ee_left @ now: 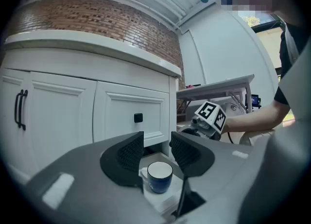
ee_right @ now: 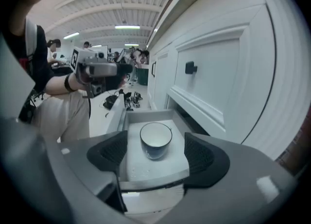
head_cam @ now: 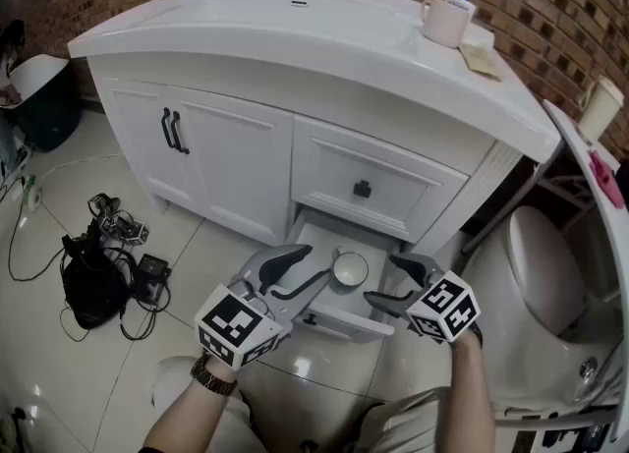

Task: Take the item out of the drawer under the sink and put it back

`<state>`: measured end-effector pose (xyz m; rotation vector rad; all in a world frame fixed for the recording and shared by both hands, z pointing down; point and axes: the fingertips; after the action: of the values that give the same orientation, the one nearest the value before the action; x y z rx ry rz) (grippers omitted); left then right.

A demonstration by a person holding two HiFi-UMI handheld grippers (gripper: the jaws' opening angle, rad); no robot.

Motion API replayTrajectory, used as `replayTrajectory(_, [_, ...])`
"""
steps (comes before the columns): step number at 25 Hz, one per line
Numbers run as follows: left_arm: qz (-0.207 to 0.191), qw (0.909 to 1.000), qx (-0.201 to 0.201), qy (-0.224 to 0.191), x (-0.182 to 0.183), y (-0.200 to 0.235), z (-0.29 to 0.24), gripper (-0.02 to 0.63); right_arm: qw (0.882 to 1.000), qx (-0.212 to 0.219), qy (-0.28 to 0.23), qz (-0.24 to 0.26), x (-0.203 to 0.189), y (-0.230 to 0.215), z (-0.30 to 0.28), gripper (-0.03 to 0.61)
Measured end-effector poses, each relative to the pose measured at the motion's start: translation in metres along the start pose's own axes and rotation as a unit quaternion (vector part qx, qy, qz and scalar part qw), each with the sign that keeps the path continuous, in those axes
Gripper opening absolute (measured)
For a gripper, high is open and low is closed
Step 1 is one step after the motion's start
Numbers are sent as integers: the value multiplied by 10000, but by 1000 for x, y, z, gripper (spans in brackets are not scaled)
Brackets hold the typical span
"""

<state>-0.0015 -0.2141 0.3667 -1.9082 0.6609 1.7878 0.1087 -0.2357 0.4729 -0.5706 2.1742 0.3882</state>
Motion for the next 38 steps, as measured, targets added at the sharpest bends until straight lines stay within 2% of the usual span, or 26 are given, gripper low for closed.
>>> replayTrajectory(6, [-37, 10000, 30, -64, 7, 6, 1, 193, 9939, 95, 1046, 343, -25, -5, -44, 422])
replayTrajectory(14, [107, 9998, 133, -108, 5, 25, 2, 193, 9850, 188, 1574, 687, -33, 3, -91, 422])
replayTrajectory(19, [125, 9997, 160, -153, 1, 32, 3, 193, 9847, 203, 1609, 644, -32, 3, -106, 417])
replayTrajectory(24, [166, 9996, 182, -159, 1, 38, 6, 193, 9875, 306, 1431, 579, -24, 5, -112, 414])
replayTrajectory(27, [192, 9994, 196, -201, 2, 40, 7, 193, 9922, 327, 1127, 409, -14, 4, -107, 414])
replayTrajectory(32, [139, 9994, 183, -250, 5, 35, 7, 193, 9997, -167, 40, 189, 30, -10, -65, 413])
replayTrajectory(38, [107, 9991, 181, -362, 16, 24, 13, 193, 9917, -626, -1120, 67, 79, -6, 3, 413])
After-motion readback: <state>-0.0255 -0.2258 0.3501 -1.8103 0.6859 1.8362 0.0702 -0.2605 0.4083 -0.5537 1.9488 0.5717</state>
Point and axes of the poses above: the fingertips, and each gripper's own axes: z backward along the fingers, y to its left, x out of its top
